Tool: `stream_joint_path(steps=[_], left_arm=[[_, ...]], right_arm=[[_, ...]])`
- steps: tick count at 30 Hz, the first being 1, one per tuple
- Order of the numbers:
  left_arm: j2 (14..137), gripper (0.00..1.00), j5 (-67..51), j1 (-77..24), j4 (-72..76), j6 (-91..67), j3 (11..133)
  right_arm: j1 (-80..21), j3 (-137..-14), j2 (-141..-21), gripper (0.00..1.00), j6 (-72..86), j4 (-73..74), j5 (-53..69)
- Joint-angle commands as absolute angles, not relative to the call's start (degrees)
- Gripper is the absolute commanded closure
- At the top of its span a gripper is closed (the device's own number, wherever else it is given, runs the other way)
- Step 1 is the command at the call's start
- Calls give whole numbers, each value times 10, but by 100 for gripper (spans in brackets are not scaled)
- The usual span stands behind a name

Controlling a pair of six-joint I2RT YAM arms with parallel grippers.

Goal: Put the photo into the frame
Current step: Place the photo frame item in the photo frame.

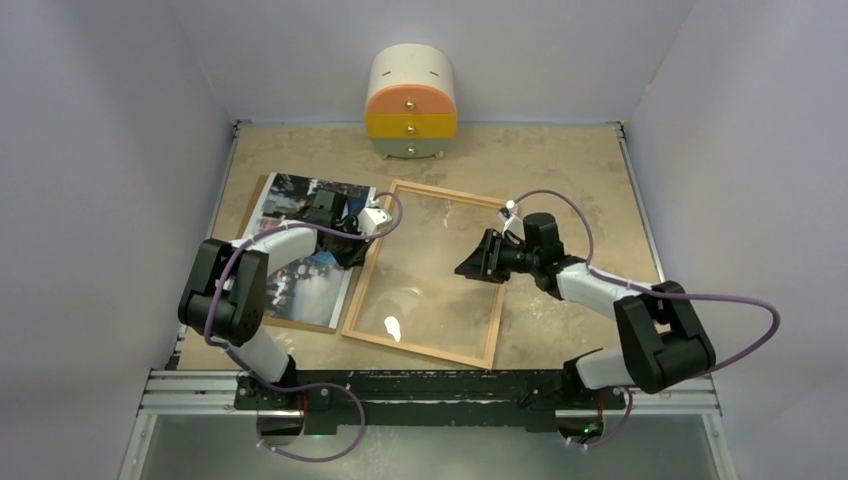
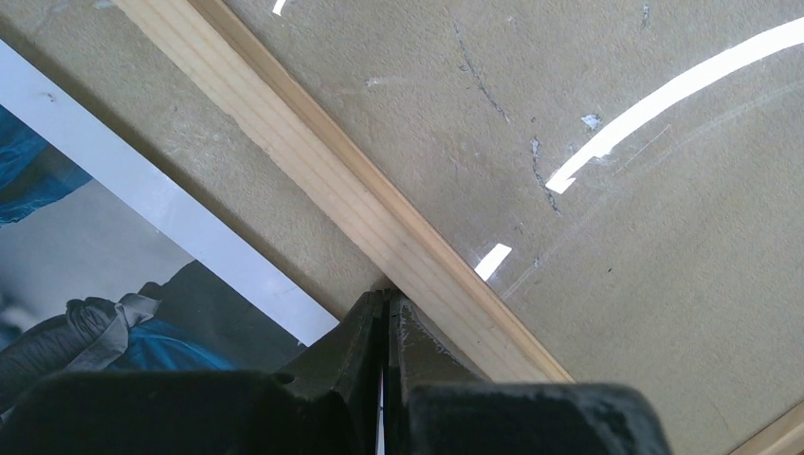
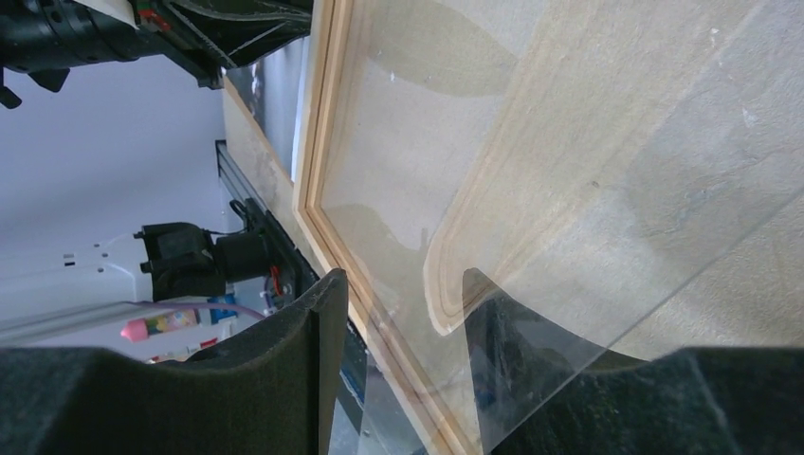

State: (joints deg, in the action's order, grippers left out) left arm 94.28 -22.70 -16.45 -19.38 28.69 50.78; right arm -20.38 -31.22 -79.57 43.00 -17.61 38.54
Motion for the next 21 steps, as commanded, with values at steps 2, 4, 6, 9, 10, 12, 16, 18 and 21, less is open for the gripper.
stream_joint_path(steps=[2, 4, 6, 9, 10, 12, 16, 18, 21], left_arm=[[936, 100, -231, -163, -210, 293, 504], [935, 100, -231, -163, -211, 293, 505], [933, 100, -231, -163, -209, 293, 503], [935, 100, -230, -163, -208, 294, 502], [935, 100, -230, -163, -209, 294, 501], [935, 100, -231, -163, -208, 293, 499], [934, 100, -228, -163, -207, 296, 497], [934, 100, -228, -163, -208, 297, 498], [933, 100, -227, -163, -207, 298, 496]], right_arm=[[-203, -312, -781, 49, 426, -179, 405], [-199, -326, -769, 49, 397, -130, 388], [-193, -339, -759, 44, 374, -86, 374], [-187, -341, -750, 42, 366, -63, 369], [-185, -339, -748, 42, 366, -61, 370], [-182, -338, -745, 40, 362, -53, 372], [-175, -336, -735, 40, 360, -46, 371], [-171, -341, -732, 40, 355, -35, 372], [-160, -343, -719, 41, 348, -22, 370]])
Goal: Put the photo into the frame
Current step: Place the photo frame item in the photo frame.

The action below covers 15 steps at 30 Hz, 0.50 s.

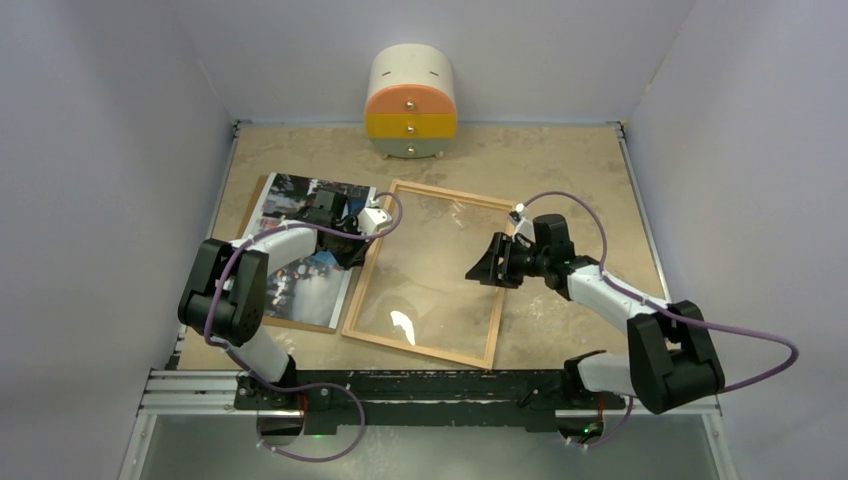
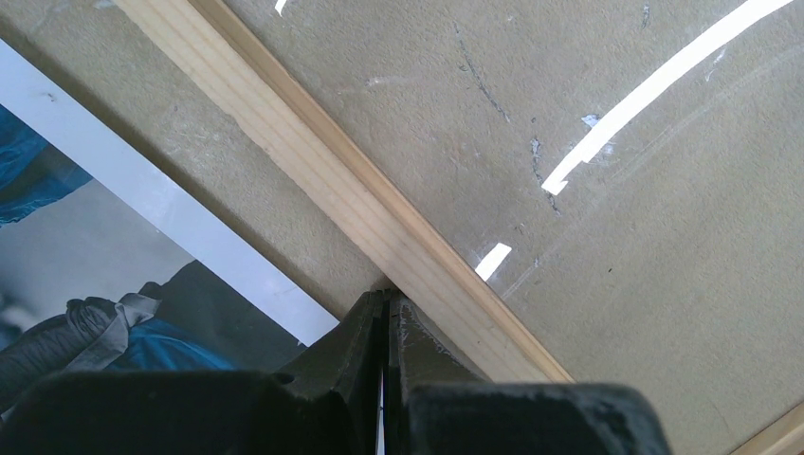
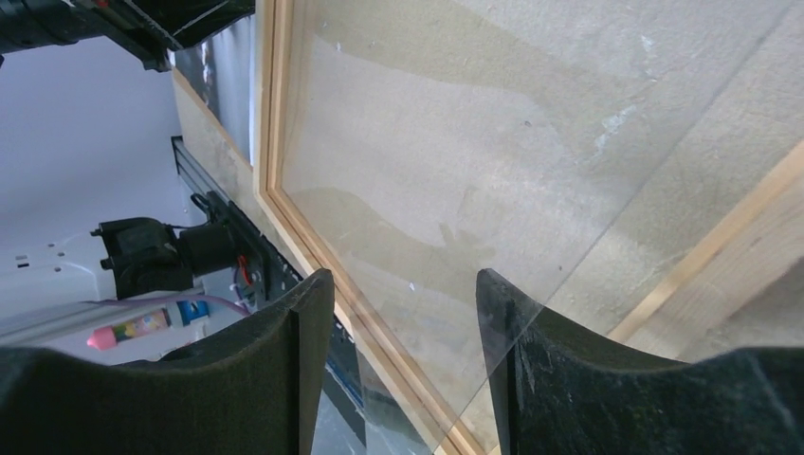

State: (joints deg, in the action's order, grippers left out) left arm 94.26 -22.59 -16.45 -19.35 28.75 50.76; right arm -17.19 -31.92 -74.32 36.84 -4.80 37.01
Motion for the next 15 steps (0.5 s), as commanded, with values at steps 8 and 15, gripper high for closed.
stream_joint_path(steps=[8, 15], left_arm=[[936, 100, -228, -163, -205, 296, 496], [938, 100, -226, -162, -205, 297, 496]], right_arm=[[-159, -327, -730, 51, 354, -46, 380], [-158, -331, -718, 52, 333, -6, 360]])
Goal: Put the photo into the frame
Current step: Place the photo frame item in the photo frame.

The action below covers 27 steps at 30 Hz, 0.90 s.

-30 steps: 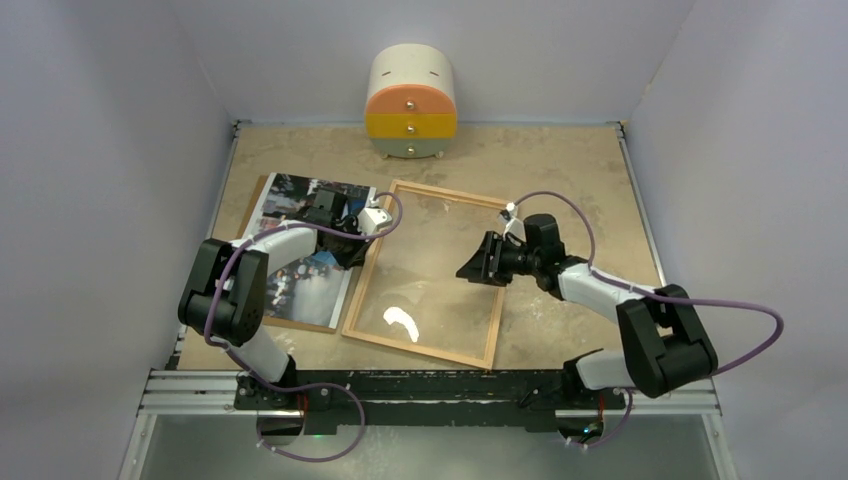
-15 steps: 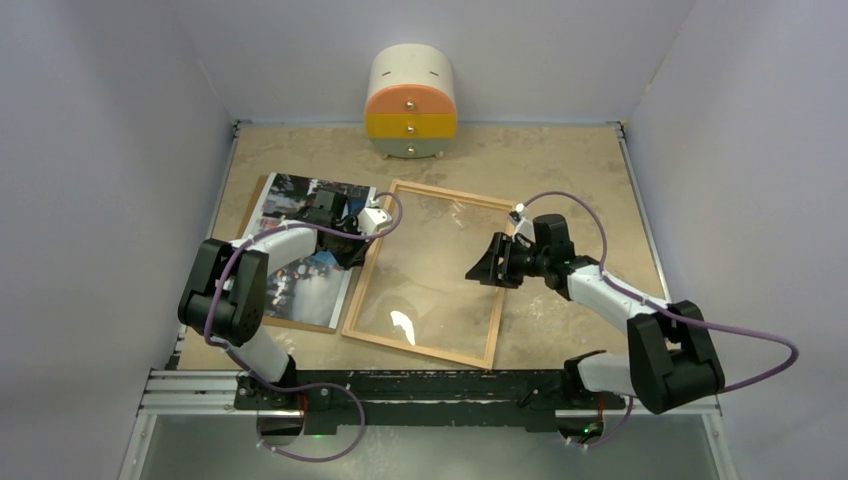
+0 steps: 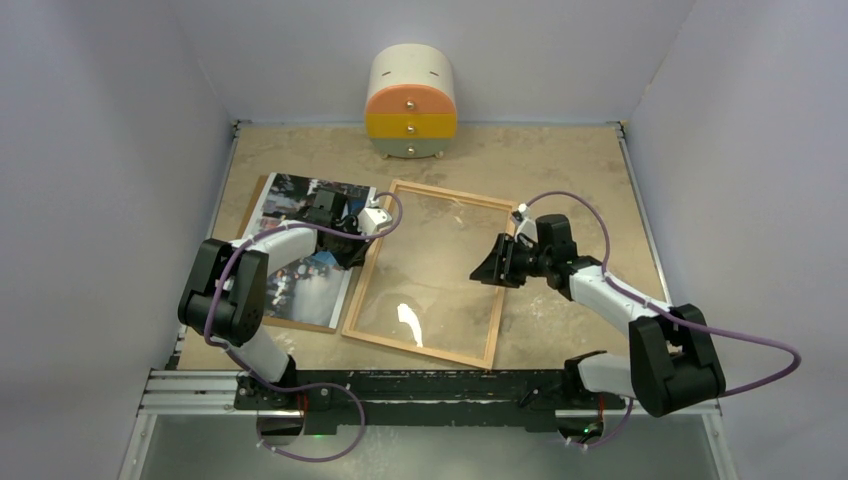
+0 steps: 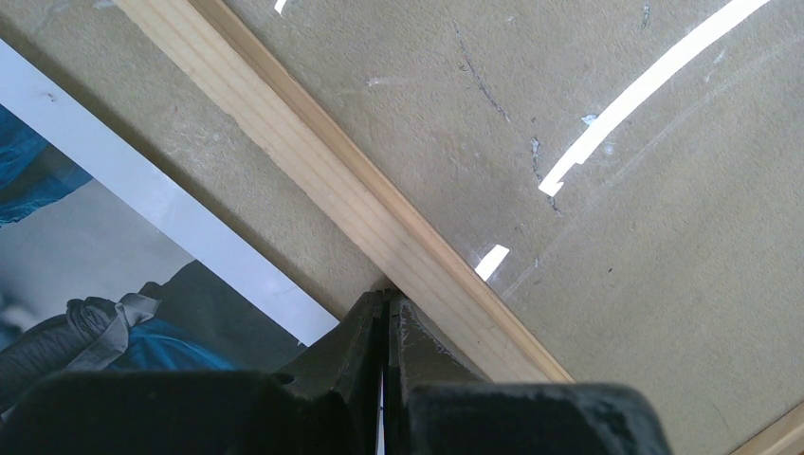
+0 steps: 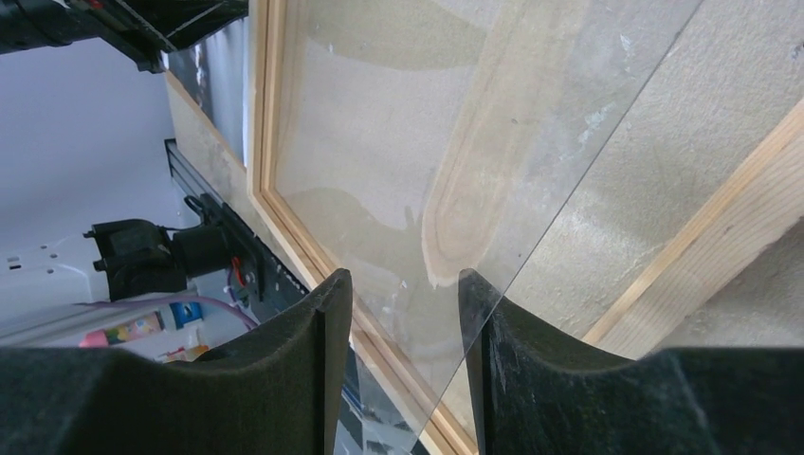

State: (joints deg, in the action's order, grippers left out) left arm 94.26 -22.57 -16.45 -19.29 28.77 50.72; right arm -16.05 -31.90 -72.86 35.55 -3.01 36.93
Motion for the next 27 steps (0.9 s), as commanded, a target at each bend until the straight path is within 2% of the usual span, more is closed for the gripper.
stream_joint_path(steps=[1, 6, 12, 20, 27], left_arm=[[938, 100, -226, -163, -205, 298, 496], [939, 100, -226, -163, -205, 297, 496], [938, 100, -223, -163, -205, 300, 493], [942, 100, -226, -163, -205, 297, 495], [940, 100, -223, -163, -207, 298, 496]], right_arm=[[-157, -331, -713, 53, 331, -2, 355], [-156, -326, -706, 55, 328, -1, 352], [-156, -328, -713, 68, 323, 5, 354], [-156, -324, -733, 93, 325, -13, 363], [-156, -315, -747, 97, 339, -53, 368]])
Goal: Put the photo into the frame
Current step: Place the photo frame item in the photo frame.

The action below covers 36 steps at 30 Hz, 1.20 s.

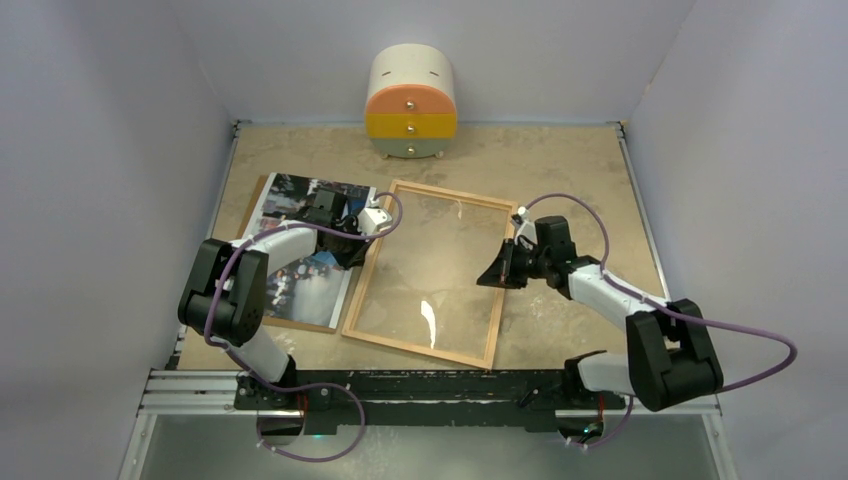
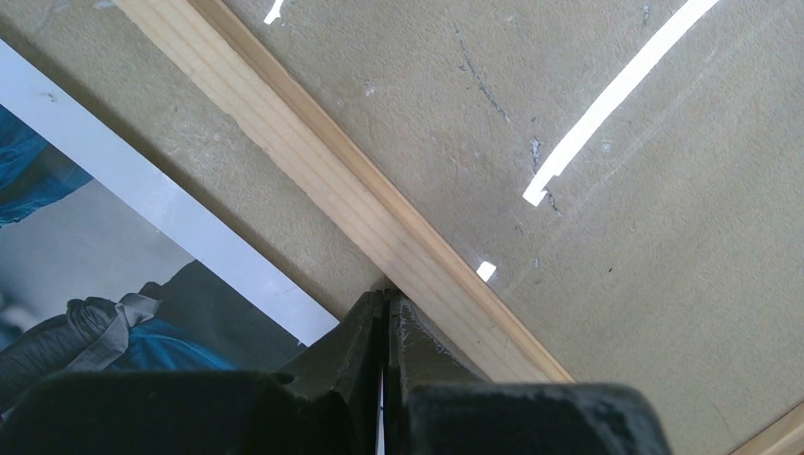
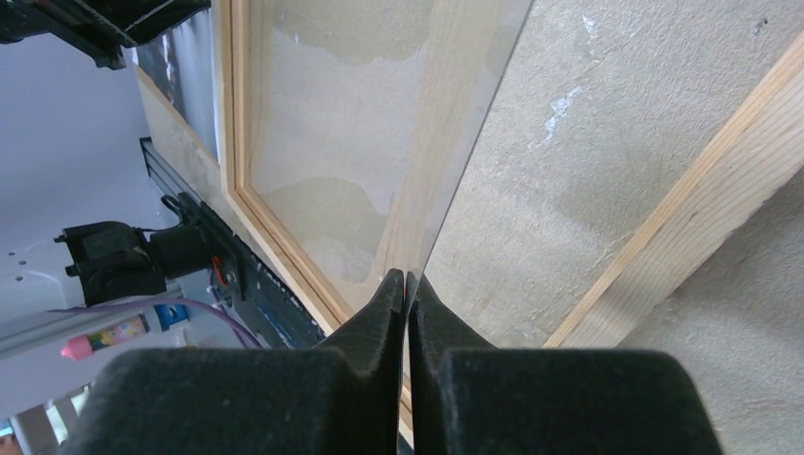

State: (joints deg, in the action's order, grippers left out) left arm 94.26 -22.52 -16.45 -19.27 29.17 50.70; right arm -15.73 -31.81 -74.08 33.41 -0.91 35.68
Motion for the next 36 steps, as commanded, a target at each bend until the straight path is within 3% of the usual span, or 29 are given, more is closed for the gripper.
stream_joint_path(steps=[1, 6, 13, 21, 36], left_arm=[[940, 100, -223, -163, -207, 298, 495], [940, 100, -226, -163, -207, 298, 496], [938, 100, -226, -163, -209, 299, 497], [938, 100, -228, -163, -209, 300, 494], [939, 100, -229, -163, -209, 299, 493]], right_arm=[[-156, -314, -749, 97, 341, -57, 368], [-156, -314, -750, 96, 346, -67, 366], [-156, -331, -746, 64, 317, -9, 347], [-156, -353, -746, 41, 282, 59, 288], [-157, -375, -738, 36, 256, 111, 218]])
